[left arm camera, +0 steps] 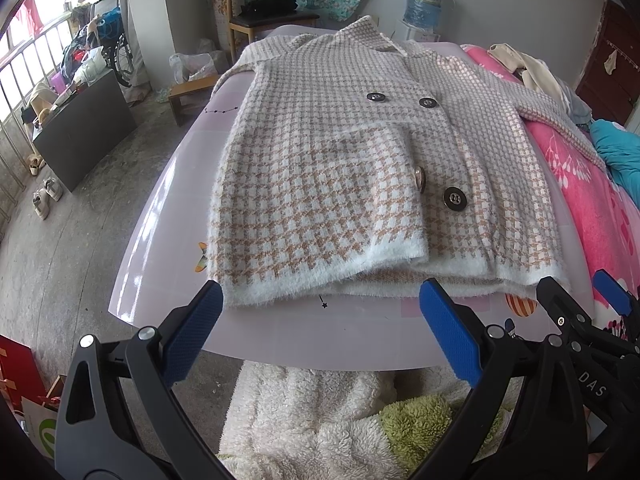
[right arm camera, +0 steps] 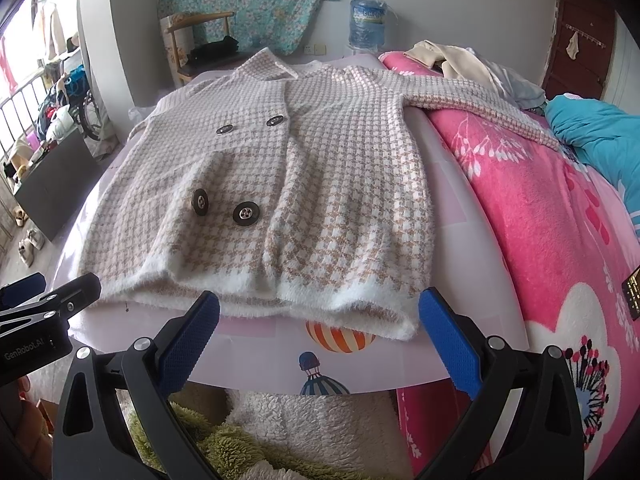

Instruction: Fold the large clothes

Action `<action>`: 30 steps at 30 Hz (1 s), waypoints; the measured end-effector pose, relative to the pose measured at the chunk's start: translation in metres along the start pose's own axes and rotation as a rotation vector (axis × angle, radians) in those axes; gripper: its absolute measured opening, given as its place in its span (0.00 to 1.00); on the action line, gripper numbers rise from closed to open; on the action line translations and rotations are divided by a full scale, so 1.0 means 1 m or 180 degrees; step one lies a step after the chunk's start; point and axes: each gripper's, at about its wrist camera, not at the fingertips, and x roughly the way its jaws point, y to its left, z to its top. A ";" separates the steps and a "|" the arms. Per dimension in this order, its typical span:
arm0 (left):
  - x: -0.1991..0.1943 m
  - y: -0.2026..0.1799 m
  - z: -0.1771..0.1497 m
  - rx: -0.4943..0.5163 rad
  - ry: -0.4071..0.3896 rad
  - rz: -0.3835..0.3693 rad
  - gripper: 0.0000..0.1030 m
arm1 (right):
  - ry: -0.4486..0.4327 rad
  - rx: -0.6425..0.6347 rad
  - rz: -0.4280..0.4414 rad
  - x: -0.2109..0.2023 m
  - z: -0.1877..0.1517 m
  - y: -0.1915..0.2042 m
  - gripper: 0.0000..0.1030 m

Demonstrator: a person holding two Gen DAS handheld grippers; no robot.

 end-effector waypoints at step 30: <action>0.002 0.002 0.003 0.0049 -0.0020 -0.0021 0.92 | -0.0046 0.0037 -0.0117 -0.001 0.009 -0.006 0.94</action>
